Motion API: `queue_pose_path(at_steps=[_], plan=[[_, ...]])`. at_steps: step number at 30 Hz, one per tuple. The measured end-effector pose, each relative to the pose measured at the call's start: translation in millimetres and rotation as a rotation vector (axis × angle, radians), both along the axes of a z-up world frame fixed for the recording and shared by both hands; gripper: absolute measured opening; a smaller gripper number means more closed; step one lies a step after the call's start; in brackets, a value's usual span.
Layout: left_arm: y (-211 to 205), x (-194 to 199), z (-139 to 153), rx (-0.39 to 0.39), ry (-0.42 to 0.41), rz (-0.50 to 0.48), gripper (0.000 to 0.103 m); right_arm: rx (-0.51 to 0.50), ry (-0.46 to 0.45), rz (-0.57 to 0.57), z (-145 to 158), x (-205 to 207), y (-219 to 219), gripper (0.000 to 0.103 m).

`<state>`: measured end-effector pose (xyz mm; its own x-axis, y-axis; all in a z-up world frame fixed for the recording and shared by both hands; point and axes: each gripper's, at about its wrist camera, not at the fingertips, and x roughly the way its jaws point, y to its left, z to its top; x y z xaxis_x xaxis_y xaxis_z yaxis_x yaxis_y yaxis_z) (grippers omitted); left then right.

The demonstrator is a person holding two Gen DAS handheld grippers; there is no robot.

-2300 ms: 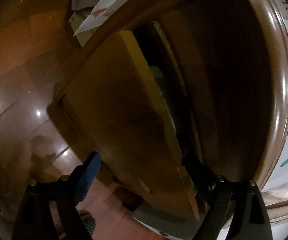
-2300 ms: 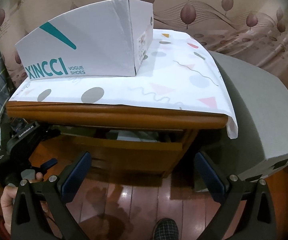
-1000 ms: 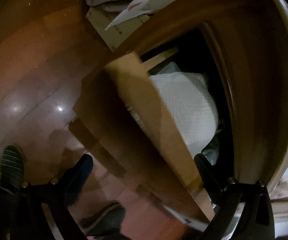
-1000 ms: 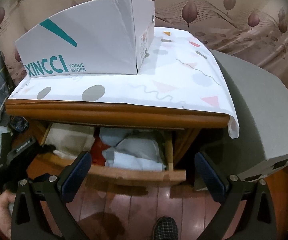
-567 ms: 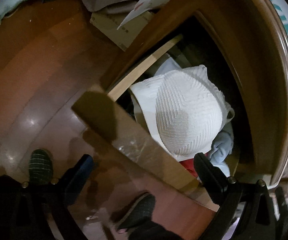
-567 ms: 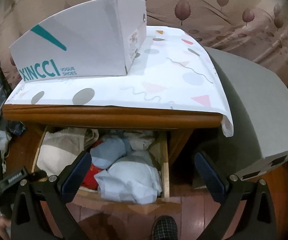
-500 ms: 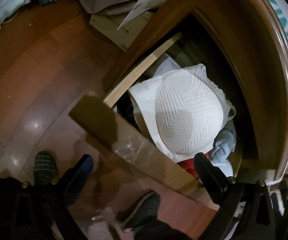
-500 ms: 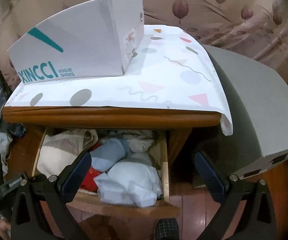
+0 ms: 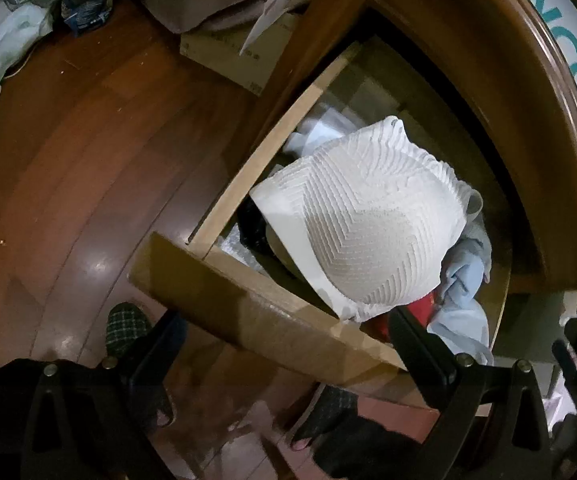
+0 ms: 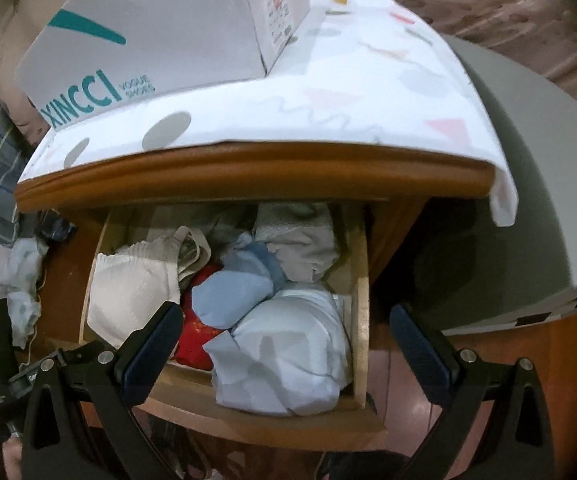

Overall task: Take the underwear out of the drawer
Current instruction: 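Move the left tool over the white lace underwear while the right tool approaches the drawer, then grasp the white lace underwear with the left tool while the right tool grasps the light blue sock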

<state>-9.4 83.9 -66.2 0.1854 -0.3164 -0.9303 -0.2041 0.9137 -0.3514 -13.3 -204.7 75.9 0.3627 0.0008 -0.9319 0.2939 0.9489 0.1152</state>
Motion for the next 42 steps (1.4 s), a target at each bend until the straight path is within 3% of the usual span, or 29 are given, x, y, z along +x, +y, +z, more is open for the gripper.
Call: queue_pose_path(at_steps=[4, 10, 15, 21, 26, 30, 34, 37, 42], plan=[[-3, -3, 2, 0.034, -0.009, -0.023, 0.103, 0.029, 0.023, 0.013, -6, 7, 2, 0.102], [-20, 0, 13, 0.158, -0.061, -0.099, 0.103, 0.059, 0.058, 0.043, -18, 8, 10, 0.102], [-24, 4, 17, 0.188, -0.049, -0.096, 0.102, 0.083, 0.075, 0.041, -26, 7, 10, 0.102], [-22, -5, 46, 0.257, -0.06, -0.142, 0.101, 0.115, 0.088, 0.04, -35, 10, 12, 0.102], [-21, -11, 91, 0.306, -0.187, -0.199, 0.101, 0.121, 0.075, 0.047, -36, 12, 19, 0.102], [-31, -3, 107, 0.38, -0.305, -0.293, 0.101, 0.115, 0.072, 0.081, -40, 17, 33, 0.099], [-47, 16, 102, 0.446, -0.349, -0.399, 0.101, 0.098, 0.108, 0.077, -52, 28, 40, 0.092], [-56, 32, 89, 0.445, -0.317, -0.462, 0.101, 0.114, 0.14, 0.058, -61, 38, 42, 0.091], [-62, 43, 75, 0.422, -0.299, -0.503, 0.101, 0.047, 0.212, 0.063, -85, 57, 53, 0.086]])
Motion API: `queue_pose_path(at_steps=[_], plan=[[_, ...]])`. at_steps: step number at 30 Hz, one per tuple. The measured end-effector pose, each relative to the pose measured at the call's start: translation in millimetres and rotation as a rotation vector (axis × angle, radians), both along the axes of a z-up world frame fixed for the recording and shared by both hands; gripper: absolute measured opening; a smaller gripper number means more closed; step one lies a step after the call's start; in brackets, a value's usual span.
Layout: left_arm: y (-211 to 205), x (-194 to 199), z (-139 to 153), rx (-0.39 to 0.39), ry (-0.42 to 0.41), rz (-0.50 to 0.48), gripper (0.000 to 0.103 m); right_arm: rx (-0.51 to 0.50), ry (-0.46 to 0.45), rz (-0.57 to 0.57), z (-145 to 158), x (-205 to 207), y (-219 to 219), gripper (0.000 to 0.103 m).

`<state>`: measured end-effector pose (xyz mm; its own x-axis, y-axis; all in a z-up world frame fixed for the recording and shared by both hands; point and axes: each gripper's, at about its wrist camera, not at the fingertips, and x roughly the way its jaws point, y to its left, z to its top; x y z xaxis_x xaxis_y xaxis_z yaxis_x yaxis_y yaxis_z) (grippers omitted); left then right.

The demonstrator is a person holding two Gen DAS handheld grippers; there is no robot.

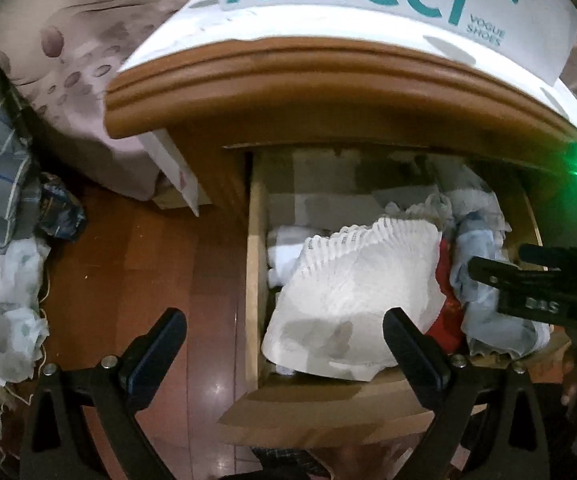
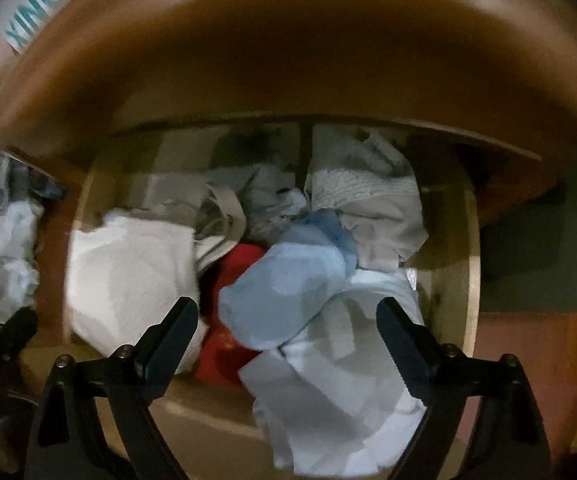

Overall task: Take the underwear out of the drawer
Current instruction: 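Grasp the white lace underwear with the left tool while the right tool grasps the light blue sock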

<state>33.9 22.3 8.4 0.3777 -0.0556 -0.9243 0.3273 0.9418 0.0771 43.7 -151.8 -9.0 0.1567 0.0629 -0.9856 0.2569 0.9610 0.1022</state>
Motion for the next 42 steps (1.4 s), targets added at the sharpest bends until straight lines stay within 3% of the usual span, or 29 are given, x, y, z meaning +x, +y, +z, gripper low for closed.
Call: queue_pose_path(at_steps=[6, 10, 14, 19, 23, 28, 33, 42], plan=[[1, 9, -8, -0.045, 0.053, 0.019, 0.101, -0.09, 0.023, 0.02, -20, 4, 9, 0.085], [0, 11, -9, -0.082, 0.082, 0.028, 0.101, -0.056, 0.07, 0.035, -34, 8, 12, 0.083], [-2, 12, -14, -0.067, 0.094, 0.024, 0.101, -0.051, 0.099, 0.009, -41, 14, 11, 0.081], [-1, 17, -23, -0.064, 0.123, 0.038, 0.101, -0.039, 0.156, 0.003, -52, 16, 8, 0.067], [-4, 19, -27, -0.084, 0.141, 0.042, 0.101, -0.006, 0.143, -0.005, -53, 13, 4, 0.054], [-13, 20, -32, -0.083, 0.159, 0.021, 0.101, 0.003, 0.108, -0.01, -43, 2, 1, 0.046], [-23, 21, -33, -0.1, 0.166, -0.012, 0.102, 0.036, 0.065, -0.012, -17, -22, -1, 0.045], [-41, 29, -56, -0.043, 0.208, -0.022, 0.102, 0.093, 0.043, 0.005, 28, -57, -9, 0.045]])
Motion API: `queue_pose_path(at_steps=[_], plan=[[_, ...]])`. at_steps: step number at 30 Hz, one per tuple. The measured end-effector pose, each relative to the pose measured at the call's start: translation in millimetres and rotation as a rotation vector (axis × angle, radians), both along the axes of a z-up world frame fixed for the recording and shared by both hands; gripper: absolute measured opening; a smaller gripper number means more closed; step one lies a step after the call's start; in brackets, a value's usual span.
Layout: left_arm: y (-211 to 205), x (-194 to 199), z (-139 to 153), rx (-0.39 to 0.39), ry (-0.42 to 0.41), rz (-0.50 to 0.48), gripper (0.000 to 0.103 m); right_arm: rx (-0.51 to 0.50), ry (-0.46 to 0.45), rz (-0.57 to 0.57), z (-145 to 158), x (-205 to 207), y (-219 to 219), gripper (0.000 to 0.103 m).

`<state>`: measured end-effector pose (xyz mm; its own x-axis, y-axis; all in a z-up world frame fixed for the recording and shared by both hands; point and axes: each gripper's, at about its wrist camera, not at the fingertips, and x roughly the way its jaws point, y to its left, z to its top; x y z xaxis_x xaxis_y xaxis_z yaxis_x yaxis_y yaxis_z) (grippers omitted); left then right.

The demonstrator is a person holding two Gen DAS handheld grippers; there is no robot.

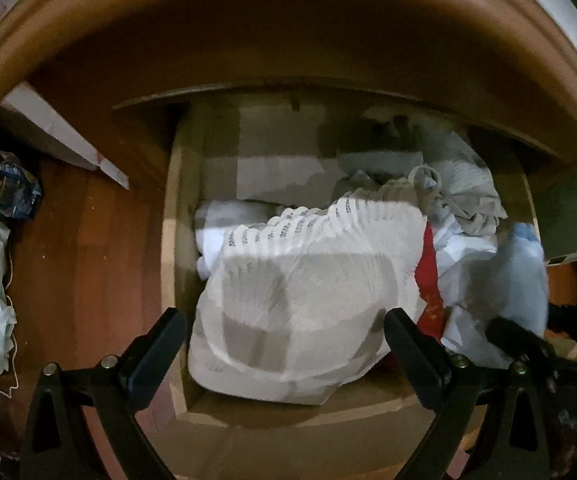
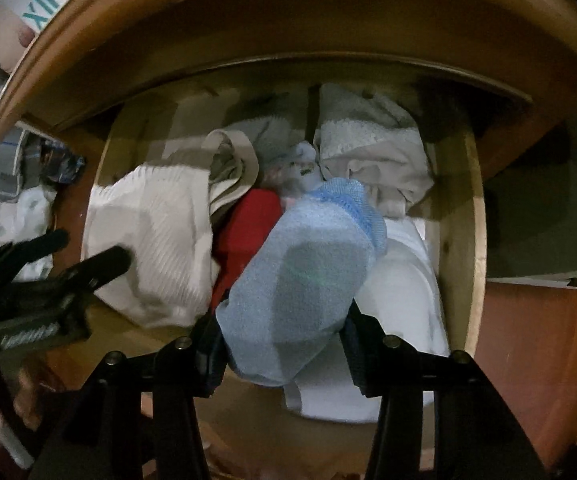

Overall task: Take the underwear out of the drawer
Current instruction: 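Grasp the white lace underwear with the left tool while the right tool grasps the light blue sock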

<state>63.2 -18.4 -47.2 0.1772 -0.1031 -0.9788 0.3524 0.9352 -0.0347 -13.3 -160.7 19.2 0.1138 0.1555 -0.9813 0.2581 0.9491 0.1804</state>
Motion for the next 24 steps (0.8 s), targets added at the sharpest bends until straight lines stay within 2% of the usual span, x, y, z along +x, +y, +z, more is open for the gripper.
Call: queue_pose_path(at_steps=[4, 11, 16, 17, 19, 24], plan=[[-7, 5, -13, -0.009, 0.047, 0.003, 0.102, 0.013, 0.011, 0.026, 1, -4, -4, 0.045], [-19, 8, -33, 0.05, 0.058, -0.014, 0.103, 0.054, -0.007, 0.002, -16, 6, -5, 0.045], [-21, 9, -36, 0.053, 0.047, -0.016, 0.101, 0.088, -0.04, -0.025, -11, 7, -11, 0.045], [-21, 9, -36, 0.053, 0.046, -0.018, 0.099, 0.094, -0.047, -0.03, -9, 8, -12, 0.045], [-18, 7, -34, 0.044, 0.043, -0.019, 0.085, 0.103, -0.062, -0.03, -4, 9, -12, 0.045], [-17, 1, -27, 0.041, 0.035, -0.024, 0.062, 0.115, -0.089, -0.01, 5, 15, -7, 0.045]])
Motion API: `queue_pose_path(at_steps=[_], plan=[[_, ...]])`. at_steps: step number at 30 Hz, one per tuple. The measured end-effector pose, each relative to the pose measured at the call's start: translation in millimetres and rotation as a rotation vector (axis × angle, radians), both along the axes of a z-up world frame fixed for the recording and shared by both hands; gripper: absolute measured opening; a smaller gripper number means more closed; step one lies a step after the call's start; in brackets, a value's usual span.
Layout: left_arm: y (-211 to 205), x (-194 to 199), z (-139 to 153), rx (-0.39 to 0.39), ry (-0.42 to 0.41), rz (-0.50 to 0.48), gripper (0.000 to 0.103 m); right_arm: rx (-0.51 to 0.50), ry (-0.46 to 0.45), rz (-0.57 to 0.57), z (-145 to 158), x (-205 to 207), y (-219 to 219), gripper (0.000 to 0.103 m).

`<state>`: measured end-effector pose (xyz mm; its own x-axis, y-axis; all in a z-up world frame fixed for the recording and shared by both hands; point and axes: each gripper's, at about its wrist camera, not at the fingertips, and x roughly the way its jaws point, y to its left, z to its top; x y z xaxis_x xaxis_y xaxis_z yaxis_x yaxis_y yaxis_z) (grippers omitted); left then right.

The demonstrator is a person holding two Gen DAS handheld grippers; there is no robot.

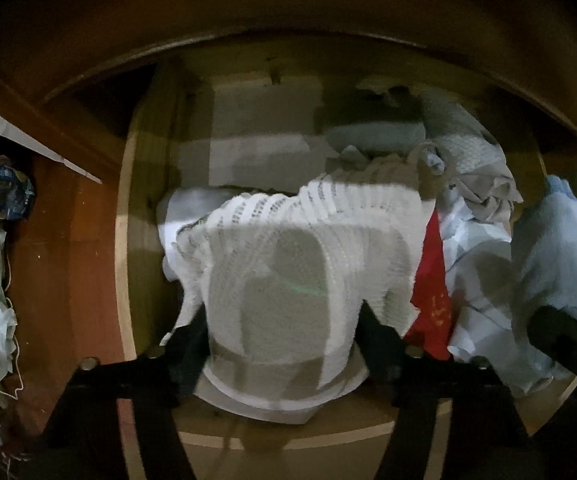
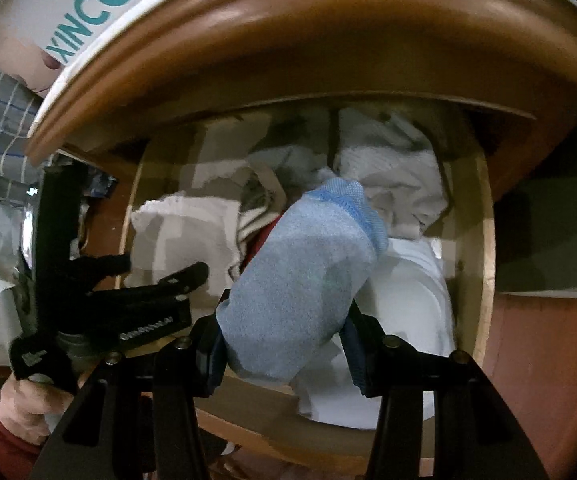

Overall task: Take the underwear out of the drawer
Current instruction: 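Grasp the white lace underwear with the left tool while the right tool grasps the light blue sock, then carry the underwear into the white box and open the left tool while the right tool holds the sock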

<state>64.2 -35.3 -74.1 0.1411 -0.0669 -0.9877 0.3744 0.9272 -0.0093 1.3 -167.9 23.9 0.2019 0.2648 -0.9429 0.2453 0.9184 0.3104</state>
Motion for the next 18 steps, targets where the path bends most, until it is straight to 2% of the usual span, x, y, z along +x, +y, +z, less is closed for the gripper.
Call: queue_pose_path(at_steps=[4, 10, 18], plan=[[4, -3, 11, -0.017, -0.008, 0.019, 0.05, -0.015, -0.002, 0.009, 3, 1, 0, 0.045], [18, -4, 35, -0.069, -0.031, 0.065, 0.046, -0.022, -0.008, 0.003, 4, -2, -6, 0.045], [39, -12, 75, -0.114, -0.067, 0.074, 0.046, -0.051, -0.016, 0.01, 7, -3, -4, 0.045]])
